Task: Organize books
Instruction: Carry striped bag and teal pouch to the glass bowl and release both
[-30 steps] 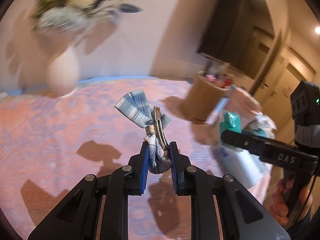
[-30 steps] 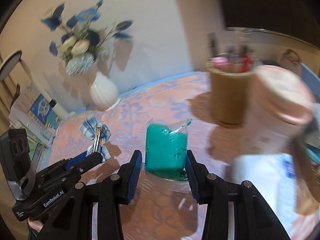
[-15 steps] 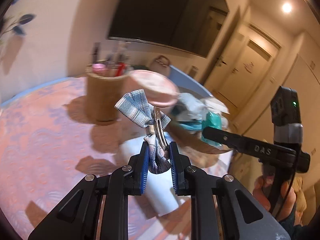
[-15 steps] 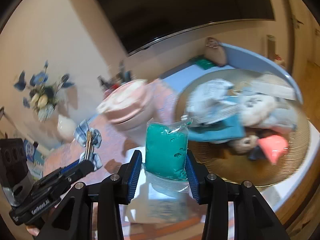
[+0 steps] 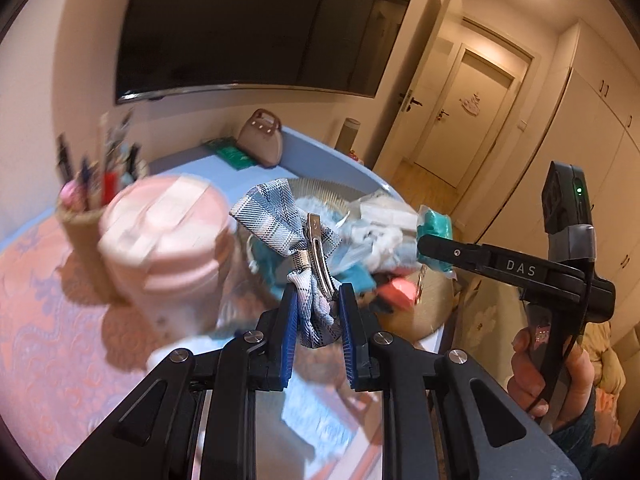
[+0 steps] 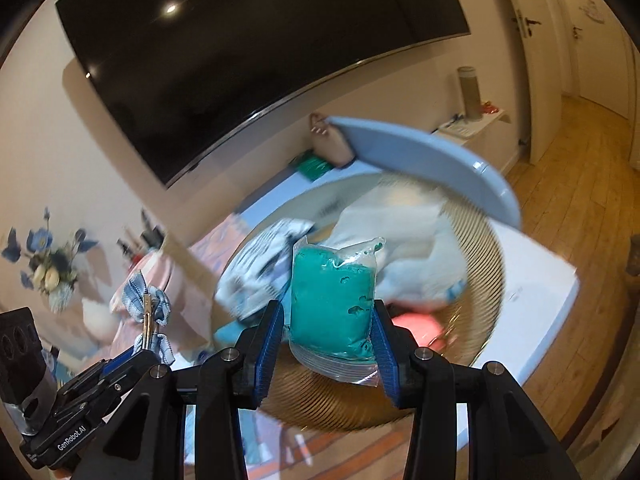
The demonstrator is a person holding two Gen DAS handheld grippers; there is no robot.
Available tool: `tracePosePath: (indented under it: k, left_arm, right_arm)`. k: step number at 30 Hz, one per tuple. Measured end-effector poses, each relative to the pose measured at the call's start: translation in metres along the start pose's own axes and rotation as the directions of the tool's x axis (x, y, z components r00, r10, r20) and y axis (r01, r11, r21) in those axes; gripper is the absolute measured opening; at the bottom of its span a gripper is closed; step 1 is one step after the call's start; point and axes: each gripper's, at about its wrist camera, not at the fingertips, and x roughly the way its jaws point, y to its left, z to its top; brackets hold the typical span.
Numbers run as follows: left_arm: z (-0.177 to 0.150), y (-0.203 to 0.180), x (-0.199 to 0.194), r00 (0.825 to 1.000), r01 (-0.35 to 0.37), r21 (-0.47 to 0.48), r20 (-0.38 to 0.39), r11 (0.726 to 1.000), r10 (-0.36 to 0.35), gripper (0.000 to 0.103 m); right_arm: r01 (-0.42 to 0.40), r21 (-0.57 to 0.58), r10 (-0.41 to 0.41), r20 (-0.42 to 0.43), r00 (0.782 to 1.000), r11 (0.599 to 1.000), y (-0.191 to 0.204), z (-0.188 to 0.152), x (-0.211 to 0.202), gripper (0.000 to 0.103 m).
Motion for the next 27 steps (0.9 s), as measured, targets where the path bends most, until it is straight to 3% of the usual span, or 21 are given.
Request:
tracePosePath:
  k: [6,16,18,21,23,26,27]
  left_arm:
    - [0.034,-0.028,0.025,1.0,0.021,0.041,0.018,0.999,-0.021,0.016]
    - [0.049,-0.037,0.069,1.0,0.002,0.051,0.004,0.999,-0.002,0.016]
    - [0.051,-0.036,0.074,1.0,-0.017,0.046,0.005,0.999,0.017,0.023]
    - [0.053,-0.035,0.076,1.0,-0.022,0.036,0.006,0.999,0.021,0.042]
    - [0.052,-0.034,0.072,1.0,-0.009,0.043,0.014,0.999,0.009,0.05]
    - [0.048,-0.036,0.057,0.999,0.013,0.056,0.044,0.998,-0.016,0.075]
    - [0.046,-0.038,0.05,0.998,0.013,0.063,0.062,0.998,-0.017,0.075]
  right_arm:
    - [0.008,-0.006,-0.007,0.054,0.999,1.0,-0.006,0.039,0.006,0.042]
    - [-0.058,0.077,0.057,0.02,0.998,0.995,-0.015,0.083,0.061,0.044]
    - [-0.082,0.102,0.082,0.011,0.997,0.991,-0.018,0.088,0.072,0.046]
    - [-0.134,0.14,0.135,0.0,0.991,0.981,-0.021,0.094,0.083,0.064]
    - [-0.145,0.14,0.145,0.013,0.989,0.979,-0.02,0.097,0.083,0.065]
    - [-0.159,0.115,0.159,0.016,0.987,0.981,-0.017,0.097,0.075,0.065]
    - [-0.167,0.109,0.166,0.021,0.986,0.98,-0.016,0.095,0.07,0.065]
